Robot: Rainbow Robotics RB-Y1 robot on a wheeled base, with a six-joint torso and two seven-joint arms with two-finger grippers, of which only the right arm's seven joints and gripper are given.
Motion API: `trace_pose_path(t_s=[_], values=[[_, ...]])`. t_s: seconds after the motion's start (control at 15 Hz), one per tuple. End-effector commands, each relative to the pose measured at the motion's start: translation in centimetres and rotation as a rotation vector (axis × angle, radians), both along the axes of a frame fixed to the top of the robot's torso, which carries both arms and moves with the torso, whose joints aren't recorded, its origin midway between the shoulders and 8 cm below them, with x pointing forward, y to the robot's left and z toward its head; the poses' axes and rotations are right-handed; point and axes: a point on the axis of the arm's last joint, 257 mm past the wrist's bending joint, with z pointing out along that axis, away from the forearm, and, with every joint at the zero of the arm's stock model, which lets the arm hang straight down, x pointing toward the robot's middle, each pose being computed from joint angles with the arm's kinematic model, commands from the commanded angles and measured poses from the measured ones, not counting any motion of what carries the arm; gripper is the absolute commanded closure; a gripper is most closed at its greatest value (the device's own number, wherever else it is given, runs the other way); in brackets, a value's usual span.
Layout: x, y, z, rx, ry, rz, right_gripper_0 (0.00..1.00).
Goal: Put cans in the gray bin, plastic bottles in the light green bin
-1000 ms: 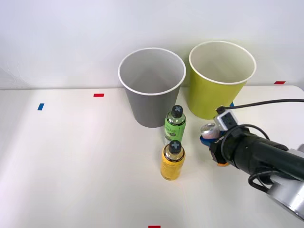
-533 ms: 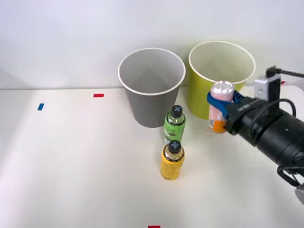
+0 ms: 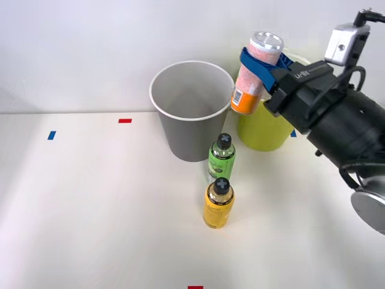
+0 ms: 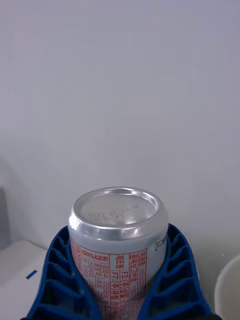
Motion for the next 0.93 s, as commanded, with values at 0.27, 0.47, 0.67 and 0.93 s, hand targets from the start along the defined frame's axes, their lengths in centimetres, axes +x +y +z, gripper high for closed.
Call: trace_pose_path(t_s=[0.27, 0.47, 0.67, 0.93], values=[[6.8, 5.6, -0.3, -0.015, 0.003, 0.001, 0.93], [9.7, 8.4, -1.1, -0.044, 0.015, -0.009, 0.93], [11.7, 11.2, -1.5, -0.063, 0.035, -0.004, 0.93], [13.8, 11.8, -1.7, -0.104, 0.026, -0.042, 0.91]])
